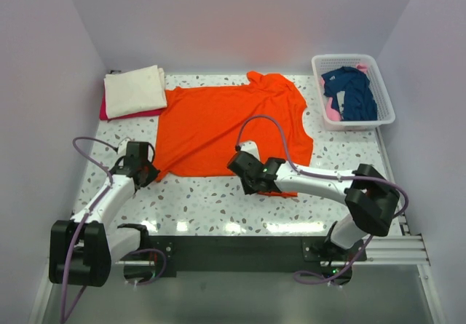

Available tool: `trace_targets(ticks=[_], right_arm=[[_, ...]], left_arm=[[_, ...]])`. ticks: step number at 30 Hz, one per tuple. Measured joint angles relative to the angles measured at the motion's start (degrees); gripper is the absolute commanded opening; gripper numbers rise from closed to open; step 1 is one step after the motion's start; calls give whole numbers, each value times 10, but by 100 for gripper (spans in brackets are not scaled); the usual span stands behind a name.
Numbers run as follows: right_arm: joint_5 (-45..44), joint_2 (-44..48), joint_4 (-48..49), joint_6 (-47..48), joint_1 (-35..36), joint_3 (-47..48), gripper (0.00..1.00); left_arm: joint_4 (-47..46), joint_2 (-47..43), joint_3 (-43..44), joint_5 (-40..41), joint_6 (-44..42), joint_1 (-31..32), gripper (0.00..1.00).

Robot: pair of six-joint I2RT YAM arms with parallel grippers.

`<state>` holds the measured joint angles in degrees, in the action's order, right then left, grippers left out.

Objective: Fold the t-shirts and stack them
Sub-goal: Flatten the tshirt out

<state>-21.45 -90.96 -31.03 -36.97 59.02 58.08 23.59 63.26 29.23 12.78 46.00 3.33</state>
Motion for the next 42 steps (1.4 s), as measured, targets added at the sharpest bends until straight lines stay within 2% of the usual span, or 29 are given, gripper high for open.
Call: trace_targets(ticks=[6, 12, 15, 18, 19, 23, 24, 29, 38, 39, 42], right_arm=[[-27, 18, -10, 6, -2, -21, 46], [-32, 1, -6, 13, -2, -31, 48], [-35, -23, -4, 16, -2, -31, 44], [-36, -46, 1, 19, -2, -31, 35], [-39, -54, -1, 20, -2, -28, 26], [-47, -71, 2, 24, -2, -12, 3], [-47, -73, 2, 24, -2, -10, 1], [-36, -73, -3, 23, -3, 8, 0], [48, -73, 11, 23, -35, 34, 0], [56, -73, 13, 23, -39, 34, 1], [75, -76, 22, 20, -50, 33, 11]], left_arm=[[-1, -2, 0, -5, -2, 0, 0], [-2, -2, -1, -5, -2, 0, 0], [-2, -2, -1, -5, -2, 0, 0], [-2, -2, -1, -5, -4, 0, 0], [-1, -2, 0, -5, -5, 0, 0], [0, -2, 7, -3, -8, 0, 0], [0, -2, 9, -3, -9, 0, 0], [0, -2, 14, 0, -14, 0, 0], [0, 0, 15, 1, -19, 0, 0], [0, 1, 15, 1, -21, 0, 0], [0, 3, 16, 1, -21, 0, 0]])
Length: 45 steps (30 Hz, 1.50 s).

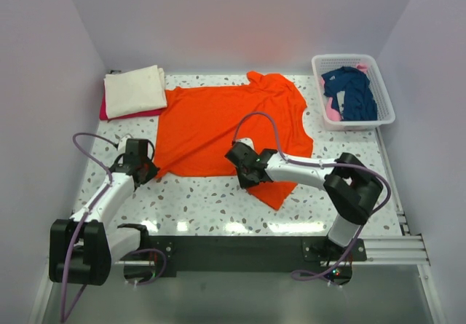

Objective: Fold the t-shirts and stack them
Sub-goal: Flatten the tshirt out, then fold the tshirt

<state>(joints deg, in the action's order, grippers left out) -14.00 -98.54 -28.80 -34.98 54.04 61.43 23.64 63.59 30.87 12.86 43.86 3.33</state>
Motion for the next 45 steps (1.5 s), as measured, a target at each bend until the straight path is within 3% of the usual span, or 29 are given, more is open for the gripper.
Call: trace_targets(ticks=[8, 11, 16, 20, 23, 38, 42, 43, 45], right_arm=[[56, 10, 58, -26, -22, -43, 53], [59, 65, 61, -38, -39, -75, 57], [28, 245, 47, -63, -113, -147, 68], [-17, 361, 13, -78, -152, -185, 68], [-27, 386, -8, -83, -174, -211, 68], [-23, 284, 12, -117, -203, -294, 61], [-29, 263, 47, -119, -203, -289, 52], [-30, 256, 57, -120, -203, -285, 43], [-31, 240, 77, -123, -203, -281, 34]], left_arm=[[0, 2, 5, 0, 0, 0, 0], [0, 2, 5, 0, 0, 0, 0], [0, 2, 5, 0, 0, 0, 0], [0, 2, 5, 0, 0, 0, 0], [0, 3, 5, 0, 0, 0, 0], [-1, 14, 5, 0, 0, 0, 0], [-2, 14, 4, 0, 0, 0, 0], [-2, 14, 3, 0, 0, 0, 0], [-2, 14, 2, 0, 0, 0, 0]])
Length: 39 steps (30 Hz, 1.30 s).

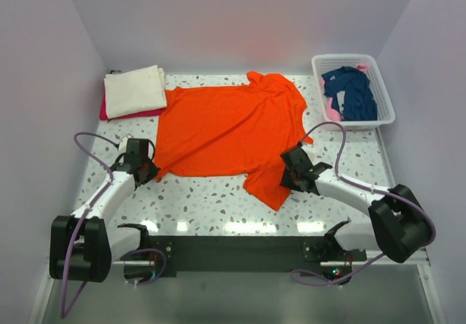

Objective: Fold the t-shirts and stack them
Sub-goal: Fold the tshirt

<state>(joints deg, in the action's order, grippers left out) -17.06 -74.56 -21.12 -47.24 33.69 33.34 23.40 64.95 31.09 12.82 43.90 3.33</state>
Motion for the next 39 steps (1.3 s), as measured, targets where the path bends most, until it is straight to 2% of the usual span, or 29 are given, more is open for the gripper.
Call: trace_targets(ticks=[1, 2, 3, 5, 9, 17, 21, 27, 34, 39], right_arm=[[0, -7, 8, -2, 0, 3, 28], [0, -14, 16, -3, 0, 6, 15], [0, -20, 24, -5, 0, 8, 8], [0, -25, 32, -9, 0, 9, 0], [-1, -3, 3, -16, 0, 5, 0], [-44, 226, -175, -21, 0, 14, 0], [-59, 283, -234, -21, 0, 37, 0], [-56, 285, -275, -24, 0, 39, 0], [-54, 287, -280, -26, 0, 37, 0], [-63, 207, -273, -3, 0, 71, 0]], left_arm=[[0, 0, 0, 0, 0, 0, 0], [0, 0, -1, 0, 0, 0, 0], [0, 0, -1, 0, 0, 0, 0], [0, 0, -1, -1, 0, 0, 0], [-2, 0, -5, -3, 0, 0, 0], [0, -17, -11, -2, 7, 0, 0], [0, -28, -25, -3, 18, 0, 0], [12, -56, -57, -7, 32, 0, 0], [20, -96, -57, -13, 35, 0, 0], [12, -60, -28, -22, 31, 0, 0]])
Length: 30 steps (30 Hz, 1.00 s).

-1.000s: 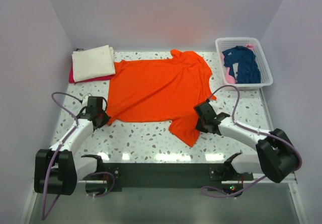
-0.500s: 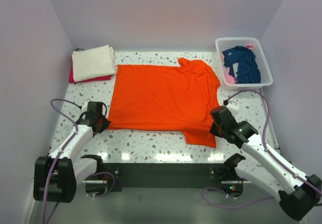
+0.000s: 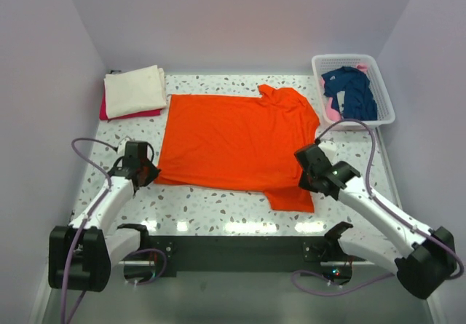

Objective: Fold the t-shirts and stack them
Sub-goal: Fold the tshirt

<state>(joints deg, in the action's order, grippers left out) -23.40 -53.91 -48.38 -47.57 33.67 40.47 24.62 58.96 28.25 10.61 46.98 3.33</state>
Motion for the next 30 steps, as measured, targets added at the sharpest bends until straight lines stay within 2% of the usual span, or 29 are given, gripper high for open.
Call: trace_targets(ticks=[8, 13, 30], right_arm=[[-26, -205, 40, 63, -13, 134, 0], [-24, -289, 68, 100, -41, 196, 0], [57, -386, 109, 157, -147, 275, 0]], left_arm=[[-30, 132, 92, -9, -12, 0, 0], [-46, 214, 157, -11, -15, 0, 0], [-49, 335, 271, -11, -16, 0, 0]])
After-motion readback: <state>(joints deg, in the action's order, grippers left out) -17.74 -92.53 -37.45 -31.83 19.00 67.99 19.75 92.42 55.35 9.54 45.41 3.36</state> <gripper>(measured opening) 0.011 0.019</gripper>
